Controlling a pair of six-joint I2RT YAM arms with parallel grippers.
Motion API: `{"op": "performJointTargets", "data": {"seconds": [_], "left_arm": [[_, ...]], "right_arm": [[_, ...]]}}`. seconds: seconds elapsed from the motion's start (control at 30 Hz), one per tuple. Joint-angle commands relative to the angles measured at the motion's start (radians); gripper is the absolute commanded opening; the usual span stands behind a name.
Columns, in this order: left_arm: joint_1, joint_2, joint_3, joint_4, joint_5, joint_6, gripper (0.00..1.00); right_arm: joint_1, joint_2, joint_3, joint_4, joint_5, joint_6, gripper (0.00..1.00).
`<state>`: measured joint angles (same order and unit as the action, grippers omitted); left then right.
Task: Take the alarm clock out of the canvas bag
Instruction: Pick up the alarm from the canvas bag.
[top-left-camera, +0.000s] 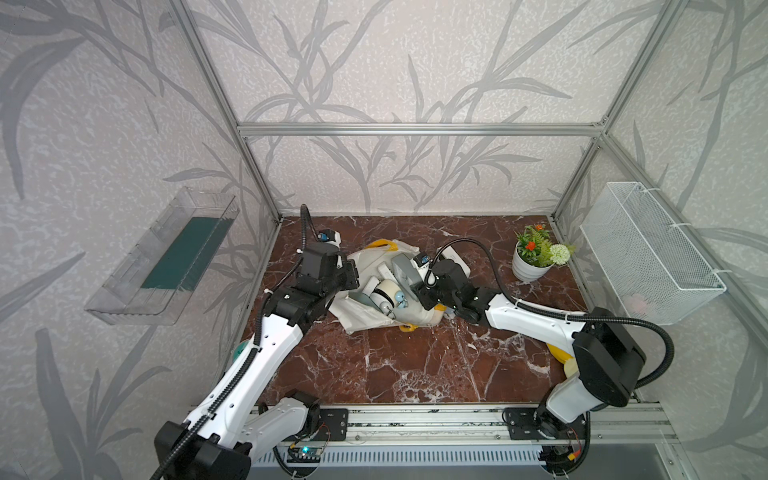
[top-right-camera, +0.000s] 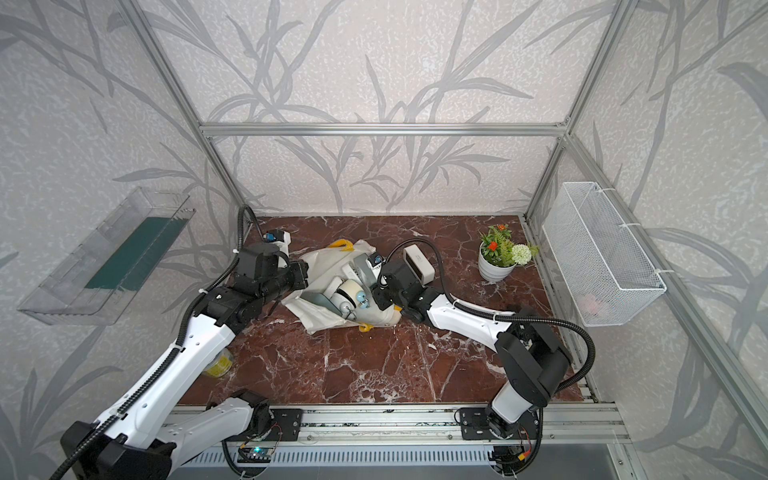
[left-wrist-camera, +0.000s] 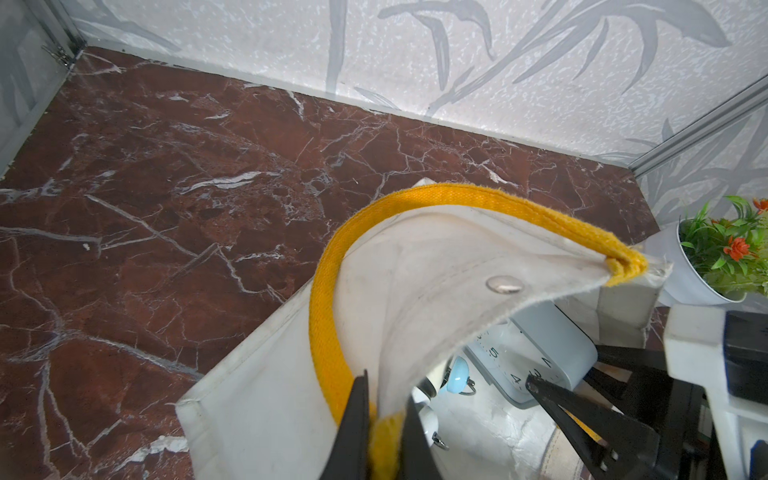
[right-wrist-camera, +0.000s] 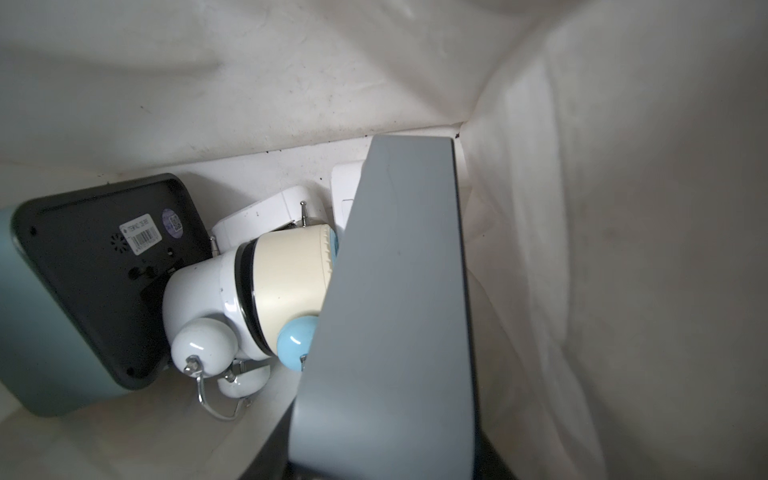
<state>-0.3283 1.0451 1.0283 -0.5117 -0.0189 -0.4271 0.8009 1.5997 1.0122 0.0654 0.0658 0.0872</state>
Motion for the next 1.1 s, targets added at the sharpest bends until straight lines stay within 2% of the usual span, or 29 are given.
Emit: {"op": "performJointTargets", "data": {"seconds": [0.0, 0.6, 1.07], "left_arm": [[0.022, -0.035, -0.013, -0.035, -0.037, 0.005, 0.0], [0.115, -0.109, -0.037, -0.092, -0.038, 0.023, 0.0], [0.15, -0.131, -0.044, -0.119, -0.036, 0.026, 0.0]], "right_arm": [[0.017, -0.033, 0.028, 0.046, -0.014, 0.017, 0.23], [0.076, -0.041, 0.063, 0.043, -0.019, 0.032, 0.22], [0.079, -0.135, 0.036, 0.026, -0.045, 0.034, 0.23]]}}
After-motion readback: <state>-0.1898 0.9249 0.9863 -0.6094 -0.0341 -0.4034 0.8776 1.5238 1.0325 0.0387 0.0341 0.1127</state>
